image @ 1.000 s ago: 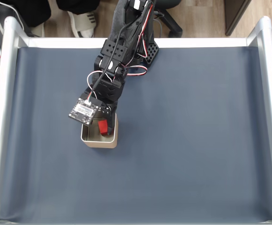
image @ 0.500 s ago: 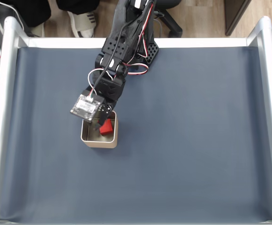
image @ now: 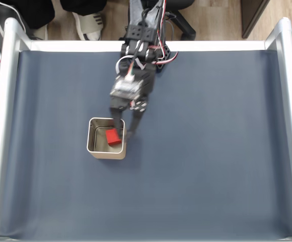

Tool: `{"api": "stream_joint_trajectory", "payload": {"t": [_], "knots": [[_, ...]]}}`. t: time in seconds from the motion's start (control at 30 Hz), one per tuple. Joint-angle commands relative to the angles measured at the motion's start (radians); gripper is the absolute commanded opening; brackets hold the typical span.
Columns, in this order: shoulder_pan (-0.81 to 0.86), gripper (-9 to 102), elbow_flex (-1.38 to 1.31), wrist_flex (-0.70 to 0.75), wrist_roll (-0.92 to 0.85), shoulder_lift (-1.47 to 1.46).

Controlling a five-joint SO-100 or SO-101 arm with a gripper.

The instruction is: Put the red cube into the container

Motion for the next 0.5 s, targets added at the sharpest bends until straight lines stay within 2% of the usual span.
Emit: {"api": "stream_joint_trajectory", "payload": {"t": [0.0,0.23,0.47], "knots": [[-0.069,0,0.023,0.005,-0.003,0.106],[-0.163,0,0.244,0.006,-0.023,0.362],[-0.172,0,0.453,0.006,-0.020,0.575]]}}
